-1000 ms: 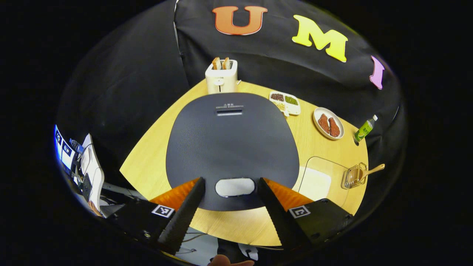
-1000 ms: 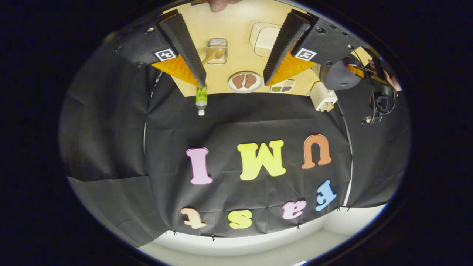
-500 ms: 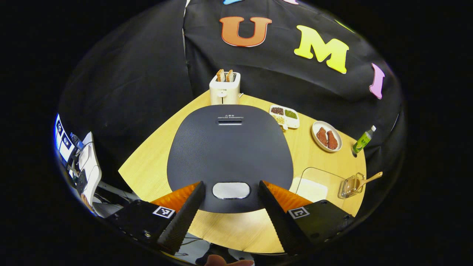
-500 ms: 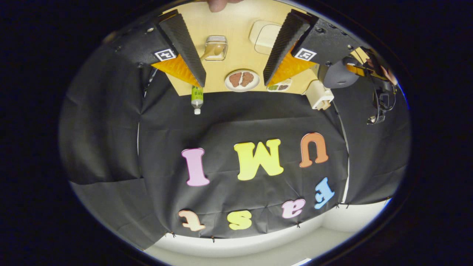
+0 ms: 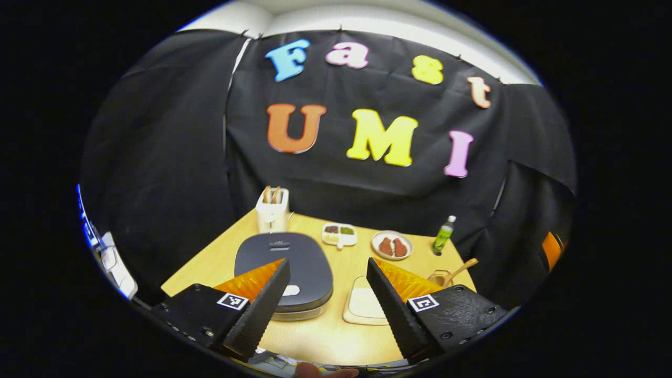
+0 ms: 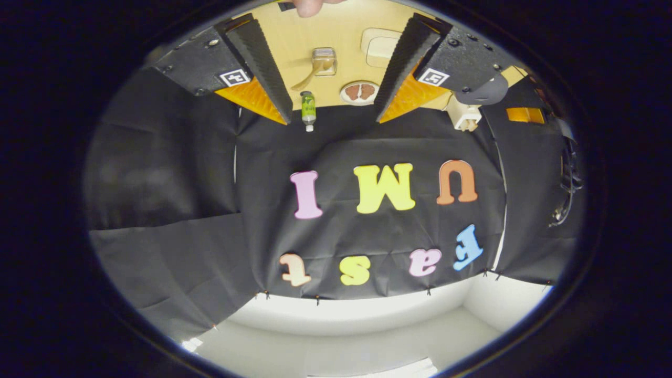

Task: Close the left gripper, press the button to open the rice cooker; take a wooden spoon from the chopstick holder with the right hand, scoop a spoonful of rice and pour it into the rice cooker, then put the wooden spoon back into the chopstick holder.

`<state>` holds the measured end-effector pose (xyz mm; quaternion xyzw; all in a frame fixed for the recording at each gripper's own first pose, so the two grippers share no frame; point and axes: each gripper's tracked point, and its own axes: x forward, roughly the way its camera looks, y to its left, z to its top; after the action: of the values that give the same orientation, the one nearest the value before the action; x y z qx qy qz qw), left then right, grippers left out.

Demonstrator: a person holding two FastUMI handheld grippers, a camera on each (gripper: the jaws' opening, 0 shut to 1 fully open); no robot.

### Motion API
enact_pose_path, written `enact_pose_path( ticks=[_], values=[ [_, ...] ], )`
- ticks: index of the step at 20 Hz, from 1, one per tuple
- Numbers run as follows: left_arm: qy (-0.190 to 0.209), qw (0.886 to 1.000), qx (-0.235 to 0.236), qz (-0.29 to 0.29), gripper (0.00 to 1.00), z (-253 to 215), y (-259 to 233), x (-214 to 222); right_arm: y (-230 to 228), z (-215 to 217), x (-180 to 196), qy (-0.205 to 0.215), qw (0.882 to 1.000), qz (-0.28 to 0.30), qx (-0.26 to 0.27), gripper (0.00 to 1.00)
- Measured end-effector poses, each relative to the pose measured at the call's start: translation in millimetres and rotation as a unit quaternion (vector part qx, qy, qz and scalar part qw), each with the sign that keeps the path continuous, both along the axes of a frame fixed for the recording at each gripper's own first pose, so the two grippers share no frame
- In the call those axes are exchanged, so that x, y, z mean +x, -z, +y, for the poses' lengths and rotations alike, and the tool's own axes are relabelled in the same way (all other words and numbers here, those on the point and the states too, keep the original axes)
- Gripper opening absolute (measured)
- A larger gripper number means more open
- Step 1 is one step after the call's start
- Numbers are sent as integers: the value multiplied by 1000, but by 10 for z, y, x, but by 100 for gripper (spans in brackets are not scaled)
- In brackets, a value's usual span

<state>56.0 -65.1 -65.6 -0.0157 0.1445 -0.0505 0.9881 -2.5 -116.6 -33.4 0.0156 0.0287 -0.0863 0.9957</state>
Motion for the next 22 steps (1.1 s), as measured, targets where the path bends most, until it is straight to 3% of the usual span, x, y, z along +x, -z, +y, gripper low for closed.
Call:
enact_pose_path(
  ticks=[4,9,14,22],
  values=[
    [100,989,-1,-105,95,-546,-557,-497,-473,-25,-641,43,998,-44,-4,99],
    [158,977,-11,-146,94,-972,-727,-1014,-792,-57,-1192,66,996,-67,-6,100],
    [149,977,-28,-151,94,-1083,-847,-1041,-845,-4,-1245,46,997,-62,-8,100],
    [119,979,14,-163,94,-903,-821,-967,-724,214,-933,-5,999,-47,12,100]
  ],
)
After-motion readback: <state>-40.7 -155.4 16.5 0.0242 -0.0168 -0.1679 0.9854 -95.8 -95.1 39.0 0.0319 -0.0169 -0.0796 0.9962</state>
